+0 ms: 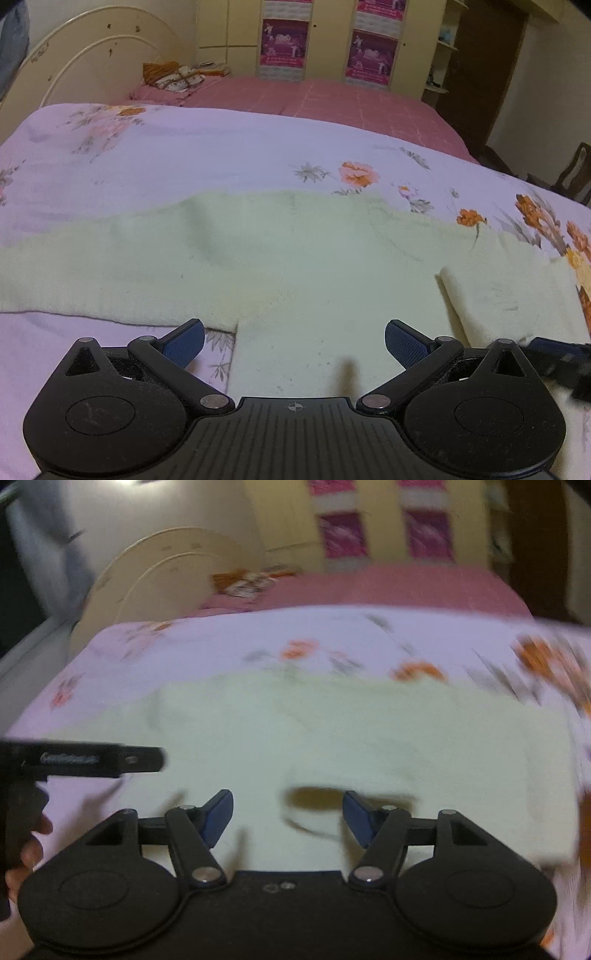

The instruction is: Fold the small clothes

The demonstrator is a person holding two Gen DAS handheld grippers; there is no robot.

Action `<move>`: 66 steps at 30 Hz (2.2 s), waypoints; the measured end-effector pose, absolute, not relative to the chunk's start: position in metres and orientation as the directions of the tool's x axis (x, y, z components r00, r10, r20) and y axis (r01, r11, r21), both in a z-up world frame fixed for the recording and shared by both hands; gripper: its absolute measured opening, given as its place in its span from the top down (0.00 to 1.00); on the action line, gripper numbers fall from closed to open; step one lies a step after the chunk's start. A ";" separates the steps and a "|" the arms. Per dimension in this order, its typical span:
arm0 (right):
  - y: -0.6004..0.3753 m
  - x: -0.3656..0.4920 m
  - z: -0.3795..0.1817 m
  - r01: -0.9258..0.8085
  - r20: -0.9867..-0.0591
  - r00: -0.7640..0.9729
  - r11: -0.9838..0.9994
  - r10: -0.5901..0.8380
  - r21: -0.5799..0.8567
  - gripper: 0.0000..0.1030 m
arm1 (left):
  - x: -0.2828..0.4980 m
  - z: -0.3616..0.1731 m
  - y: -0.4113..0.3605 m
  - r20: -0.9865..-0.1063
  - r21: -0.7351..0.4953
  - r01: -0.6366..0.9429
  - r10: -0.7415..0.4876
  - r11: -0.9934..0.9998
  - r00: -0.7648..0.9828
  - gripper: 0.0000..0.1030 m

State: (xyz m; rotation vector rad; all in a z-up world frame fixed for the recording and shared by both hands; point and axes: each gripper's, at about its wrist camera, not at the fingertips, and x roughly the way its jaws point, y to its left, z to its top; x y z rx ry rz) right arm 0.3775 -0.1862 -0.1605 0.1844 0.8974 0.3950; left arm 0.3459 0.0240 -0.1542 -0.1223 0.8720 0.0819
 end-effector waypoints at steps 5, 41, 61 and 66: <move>-0.222 0.365 -0.151 -0.088 -0.707 0.635 0.939 0.310 0.332 0.41 | 0.345 -0.155 -0.018 -0.748 -0.050 0.037 -0.062 0.998 0.660 0.00; -0.279 0.352 -0.185 0.044 -0.741 0.667 0.988 0.080 0.147 0.57 | 0.372 -0.199 0.020 -0.654 -0.372 -0.233 -0.076 0.898 0.752 0.96; -0.304 0.359 -0.170 0.083 -0.714 0.681 0.952 0.162 0.295 0.43 | 0.338 -0.162 0.010 -0.580 -0.235 -0.177 0.008 0.956 0.815 0.96; -0.312 0.400 -0.174 0.118 -0.702 0.688 0.925 0.186 0.361 0.41 | 0.345 -0.166 0.032 -0.621 -0.234 -0.268 0.068 0.934 0.781 0.95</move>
